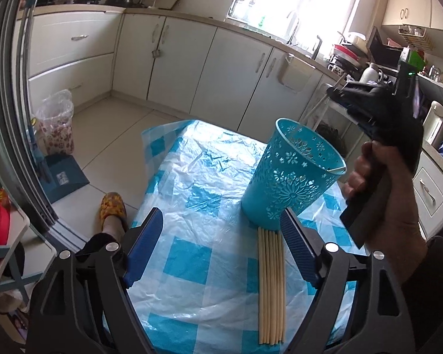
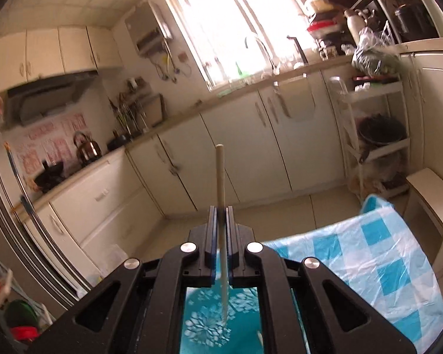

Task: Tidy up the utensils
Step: 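Grasp a chopstick with the right tool, lift it over the basket, release, then lower the left tool to the chopstick bundle and grasp one chopstick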

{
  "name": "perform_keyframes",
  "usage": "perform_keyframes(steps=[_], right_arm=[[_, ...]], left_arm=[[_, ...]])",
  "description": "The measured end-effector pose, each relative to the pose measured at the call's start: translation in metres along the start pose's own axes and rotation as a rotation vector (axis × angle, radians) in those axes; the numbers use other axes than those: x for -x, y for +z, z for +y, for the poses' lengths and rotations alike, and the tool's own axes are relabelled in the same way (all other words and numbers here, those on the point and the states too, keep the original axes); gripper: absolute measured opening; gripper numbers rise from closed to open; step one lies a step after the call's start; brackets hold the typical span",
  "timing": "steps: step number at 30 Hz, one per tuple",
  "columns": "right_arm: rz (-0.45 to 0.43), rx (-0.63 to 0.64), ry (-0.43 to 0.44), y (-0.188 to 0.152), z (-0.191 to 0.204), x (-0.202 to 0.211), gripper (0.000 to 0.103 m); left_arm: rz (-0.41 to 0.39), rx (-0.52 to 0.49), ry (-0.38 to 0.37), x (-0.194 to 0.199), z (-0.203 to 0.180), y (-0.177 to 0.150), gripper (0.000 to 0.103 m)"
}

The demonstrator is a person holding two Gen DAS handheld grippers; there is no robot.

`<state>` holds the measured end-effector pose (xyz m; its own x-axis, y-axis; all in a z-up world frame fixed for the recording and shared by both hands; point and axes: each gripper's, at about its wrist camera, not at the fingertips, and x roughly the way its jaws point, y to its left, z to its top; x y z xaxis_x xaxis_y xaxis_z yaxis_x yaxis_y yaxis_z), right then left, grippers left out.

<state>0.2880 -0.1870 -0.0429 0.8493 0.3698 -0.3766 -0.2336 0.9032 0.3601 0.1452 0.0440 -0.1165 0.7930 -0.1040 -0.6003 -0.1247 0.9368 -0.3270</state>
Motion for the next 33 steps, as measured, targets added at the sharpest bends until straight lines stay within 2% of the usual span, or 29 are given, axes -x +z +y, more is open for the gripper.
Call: perform_keyframes(steps=[2,4,7,10,12,15,16,18,20,21,23,27,33], right_arm=[[0.031,0.027,0.003,-0.006,0.0,0.0,0.007],[0.078,0.046,0.012,-0.012,0.004,-0.001,0.011],[0.094,0.051,0.019,-0.011,0.0,0.009,0.017],[0.03,0.022,0.039,-0.004,-0.004,0.047,0.018],[-0.034,0.014,0.038,-0.002,-0.006,0.084,0.023],[-0.063,0.008,0.006,-0.021,-0.011,0.129,0.028],[-0.046,0.009,-0.012,-0.033,-0.013,0.136,0.028],[0.063,0.026,-0.052,-0.072,-0.018,0.136,0.028],[0.21,0.033,-0.081,-0.108,-0.025,0.117,0.027],[0.314,0.01,-0.078,-0.131,-0.031,0.1,0.022],[0.423,-0.005,-0.095,-0.159,-0.038,0.072,0.017],[0.486,-0.02,-0.129,-0.176,-0.044,0.039,0.016],[0.503,0.035,-0.166,-0.184,-0.036,0.026,0.015]], left_arm=[[0.004,0.008,0.001,-0.003,0.003,0.001,0.078],[0.009,0.019,0.0,-0.004,0.004,0.002,0.078],[0.008,0.026,-0.002,-0.004,0.005,0.002,0.078],[0.004,0.023,0.003,-0.001,0.005,0.002,0.078],[0.003,0.028,0.007,0.0,0.006,0.001,0.079],[0.006,0.042,0.016,0.001,0.009,-0.001,0.081],[0.008,0.046,0.017,0.001,0.009,-0.002,0.082],[0.014,0.048,0.016,0.0,0.009,-0.004,0.082],[0.027,0.044,0.018,-0.001,0.007,-0.006,0.083],[0.035,0.039,0.017,-0.001,0.006,-0.008,0.083],[0.045,0.025,0.015,-0.001,0.003,-0.011,0.083],[0.049,0.008,0.023,0.003,0.002,-0.016,0.083],[0.069,0.02,0.036,-0.004,0.009,-0.017,0.084]])
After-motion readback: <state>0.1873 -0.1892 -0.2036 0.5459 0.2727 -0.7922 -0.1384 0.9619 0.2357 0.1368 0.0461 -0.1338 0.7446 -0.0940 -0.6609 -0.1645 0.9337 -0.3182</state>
